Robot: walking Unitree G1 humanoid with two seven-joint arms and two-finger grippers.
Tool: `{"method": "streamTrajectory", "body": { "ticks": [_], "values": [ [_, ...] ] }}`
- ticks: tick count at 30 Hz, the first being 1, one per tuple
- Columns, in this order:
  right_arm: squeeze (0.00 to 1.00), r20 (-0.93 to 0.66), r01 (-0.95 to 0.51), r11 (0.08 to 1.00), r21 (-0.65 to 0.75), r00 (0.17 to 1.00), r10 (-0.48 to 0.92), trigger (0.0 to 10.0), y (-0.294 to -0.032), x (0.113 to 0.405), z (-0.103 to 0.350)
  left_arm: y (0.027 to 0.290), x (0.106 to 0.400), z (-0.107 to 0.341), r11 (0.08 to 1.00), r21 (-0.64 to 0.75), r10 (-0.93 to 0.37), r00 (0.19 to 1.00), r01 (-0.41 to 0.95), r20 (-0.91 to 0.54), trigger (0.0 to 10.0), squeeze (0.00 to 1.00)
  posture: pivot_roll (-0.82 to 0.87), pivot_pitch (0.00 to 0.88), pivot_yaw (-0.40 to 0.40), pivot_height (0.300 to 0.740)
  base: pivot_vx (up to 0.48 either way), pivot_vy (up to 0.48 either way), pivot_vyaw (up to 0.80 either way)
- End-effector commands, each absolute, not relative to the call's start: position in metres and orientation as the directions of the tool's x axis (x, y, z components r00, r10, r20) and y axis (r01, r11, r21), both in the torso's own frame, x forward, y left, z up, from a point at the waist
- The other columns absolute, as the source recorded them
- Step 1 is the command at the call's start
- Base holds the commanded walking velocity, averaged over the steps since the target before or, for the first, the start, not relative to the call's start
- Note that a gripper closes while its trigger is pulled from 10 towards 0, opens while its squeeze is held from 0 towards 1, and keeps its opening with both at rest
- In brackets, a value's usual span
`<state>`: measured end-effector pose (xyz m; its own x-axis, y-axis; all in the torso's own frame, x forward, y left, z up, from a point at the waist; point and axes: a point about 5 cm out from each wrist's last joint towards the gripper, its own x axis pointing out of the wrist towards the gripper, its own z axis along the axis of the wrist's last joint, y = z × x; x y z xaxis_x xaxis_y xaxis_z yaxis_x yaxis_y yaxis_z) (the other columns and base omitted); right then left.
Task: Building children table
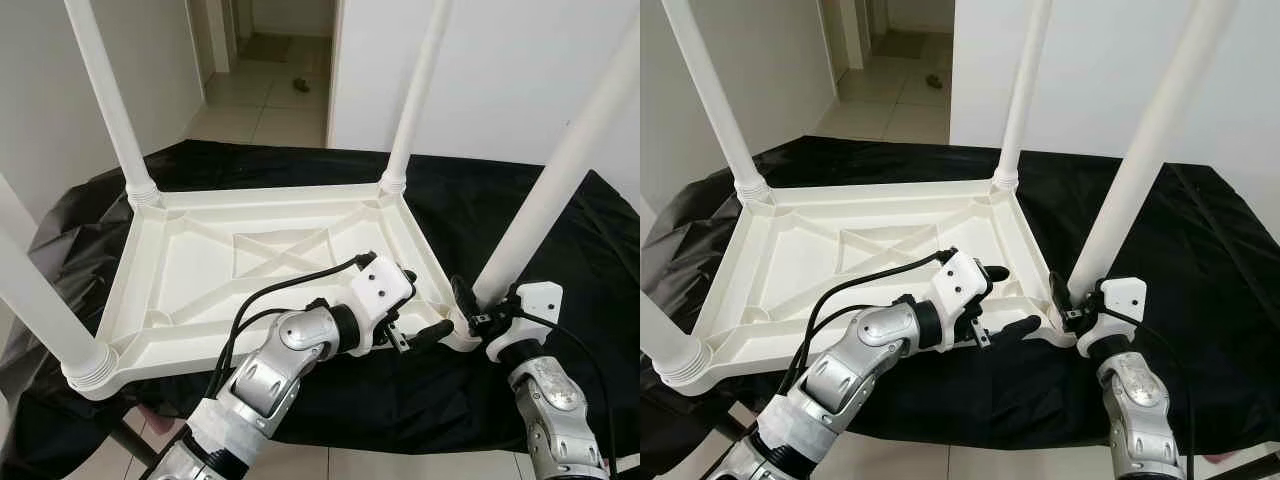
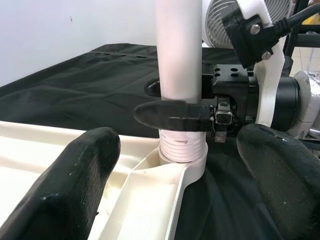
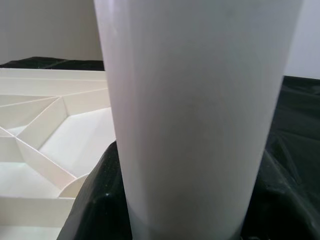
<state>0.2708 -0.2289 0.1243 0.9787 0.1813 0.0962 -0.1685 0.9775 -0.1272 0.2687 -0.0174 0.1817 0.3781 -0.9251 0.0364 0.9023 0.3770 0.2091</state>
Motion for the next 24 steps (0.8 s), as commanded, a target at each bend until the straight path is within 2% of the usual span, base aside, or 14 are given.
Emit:
{"method": "streamTrajectory", "body": {
  "ticks": [1,6,16,21,24],
  "values": [
    [0.00,-0.194,-0.190,0.979,-0.070,0.966,0.174,10.0,-0.230,0.256,0.070,-0.017,0.269,0.182,0.380,0.220,-0.923,0.384,0.898,0.027,10.0,0.00,-0.04,0.044,0.018,0.740,0.000,0.000,0.00],
    [0.00,-0.270,-0.238,0.971,-0.021,0.936,0.224,10.0,-0.231,0.256,0.066,-0.017,0.268,0.182,0.377,0.222,-0.924,0.380,0.899,0.027,10.0,0.00,-0.04,0.042,0.016,0.740,0.000,0.000,0.00],
    [0.00,-0.281,-0.136,0.988,0.067,0.948,0.150,10.0,-0.248,0.265,0.068,-0.018,0.266,0.182,0.376,0.220,-0.925,0.379,0.900,0.030,10.0,0.00,-0.04,0.040,0.012,0.740,0.000,0.000,0.00],
    [0.00,-0.224,-0.127,0.985,0.116,0.963,0.150,10.0,-0.243,0.262,0.071,-0.018,0.266,0.182,0.379,0.216,-0.924,0.381,0.900,0.033,10.0,0.00,-0.04,0.043,0.012,0.740,0.000,0.000,0.00],
    [0.00,-0.111,-0.162,0.985,0.061,0.980,0.167,10.0,-0.235,0.258,0.083,-0.017,0.268,0.183,0.383,0.216,-0.922,0.386,0.898,0.032,10.0,0.00,-0.04,0.051,0.014,0.740,0.000,0.000,0.00]
  ]
}}
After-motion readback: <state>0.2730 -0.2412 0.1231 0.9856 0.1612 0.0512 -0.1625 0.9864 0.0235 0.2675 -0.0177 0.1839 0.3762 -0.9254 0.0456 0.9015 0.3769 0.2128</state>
